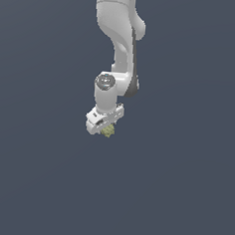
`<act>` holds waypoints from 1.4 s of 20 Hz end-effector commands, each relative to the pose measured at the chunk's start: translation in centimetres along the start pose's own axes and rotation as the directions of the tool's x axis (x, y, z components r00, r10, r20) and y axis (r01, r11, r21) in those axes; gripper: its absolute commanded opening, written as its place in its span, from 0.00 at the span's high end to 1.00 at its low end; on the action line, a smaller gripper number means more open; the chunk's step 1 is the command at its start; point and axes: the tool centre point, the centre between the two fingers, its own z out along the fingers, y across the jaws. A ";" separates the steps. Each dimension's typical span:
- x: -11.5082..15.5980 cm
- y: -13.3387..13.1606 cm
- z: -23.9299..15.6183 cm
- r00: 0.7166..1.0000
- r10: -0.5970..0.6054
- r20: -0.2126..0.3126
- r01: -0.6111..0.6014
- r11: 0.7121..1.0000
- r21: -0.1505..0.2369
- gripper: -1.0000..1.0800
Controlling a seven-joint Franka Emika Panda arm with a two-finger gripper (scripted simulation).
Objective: Pick up the object and move it to a goal position.
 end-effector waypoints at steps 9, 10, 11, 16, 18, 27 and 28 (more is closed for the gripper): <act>0.9 -0.2 -0.2 1.000 0.000 -0.001 0.000 1.000 -0.001 1.00; 1.3 -0.3 -0.2 1.000 0.000 -0.001 0.000 1.000 -0.001 1.00; 1.8 -0.4 -0.3 1.000 0.000 0.000 0.000 1.000 0.000 1.00; 5.0 -1.2 -0.8 1.000 0.000 0.000 0.000 1.000 0.000 1.00; 6.5 -1.5 -1.0 1.000 0.000 0.000 0.000 1.000 0.000 1.00; 14.8 -3.4 -2.3 1.000 0.000 0.001 0.000 1.000 0.002 1.00; 15.7 -3.6 -2.4 1.000 0.000 0.001 0.000 1.000 0.002 1.00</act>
